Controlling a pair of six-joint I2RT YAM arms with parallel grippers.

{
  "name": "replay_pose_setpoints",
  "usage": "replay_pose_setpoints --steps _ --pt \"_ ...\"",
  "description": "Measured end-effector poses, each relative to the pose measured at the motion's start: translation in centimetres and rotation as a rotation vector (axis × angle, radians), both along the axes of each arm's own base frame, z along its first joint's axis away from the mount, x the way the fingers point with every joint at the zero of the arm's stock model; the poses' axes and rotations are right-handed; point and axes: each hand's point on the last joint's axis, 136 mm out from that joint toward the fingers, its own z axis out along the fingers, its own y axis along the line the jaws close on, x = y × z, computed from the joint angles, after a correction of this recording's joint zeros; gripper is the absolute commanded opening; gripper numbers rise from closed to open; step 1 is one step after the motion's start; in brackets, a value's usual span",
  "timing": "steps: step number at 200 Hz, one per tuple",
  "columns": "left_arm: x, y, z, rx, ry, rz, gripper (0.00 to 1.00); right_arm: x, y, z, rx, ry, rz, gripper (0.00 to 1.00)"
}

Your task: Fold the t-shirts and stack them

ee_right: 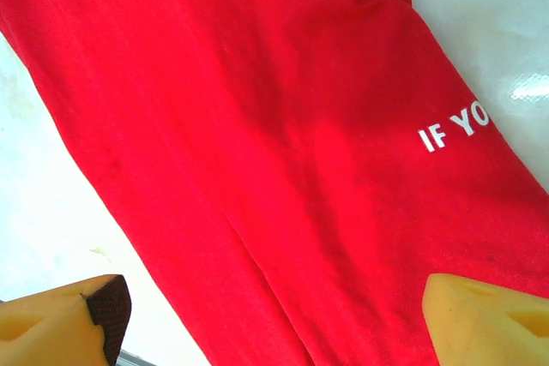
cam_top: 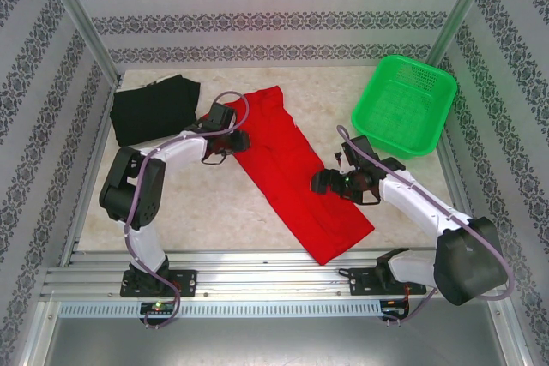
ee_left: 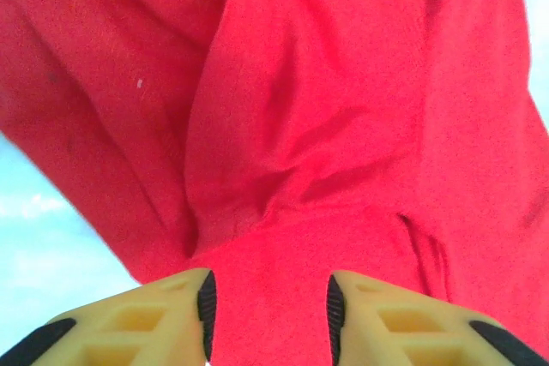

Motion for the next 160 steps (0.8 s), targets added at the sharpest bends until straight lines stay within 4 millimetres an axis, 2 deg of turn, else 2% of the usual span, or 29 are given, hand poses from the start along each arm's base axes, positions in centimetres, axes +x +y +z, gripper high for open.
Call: replay_pose_setpoints --steps 31,53,75,104,136,160 --pt "1.9 -0.1 1.4 -0.019 -0.047 0.023 0.51 -0.1 0.0 0.3 0.006 -0.018 0.002 0.92" --pt "3.2 -0.5 1.5 -0.023 -0.063 0.028 0.50 -0.3 0.0 0.2 0.013 -0.020 0.005 0.92" --pt "3.9 -0.5 0.4 -0.007 -0.050 0.038 0.50 -0.3 0.1 0.2 0.016 -0.017 0.007 0.93" --pt "3.9 -0.3 -1.3 0.010 -0.018 0.051 0.50 -0.5 -0.1 0.1 0.016 -0.017 0.003 0.93" --pt "4.3 -0.3 -2.2 0.014 0.000 0.071 0.46 -0.7 -0.2 -0.2 0.014 -0.012 0.002 0.93" --pt "4.2 0.1 -2.7 0.024 0.004 0.093 0.46 -0.7 -0.2 -0.1 0.015 -0.014 0.002 0.93"
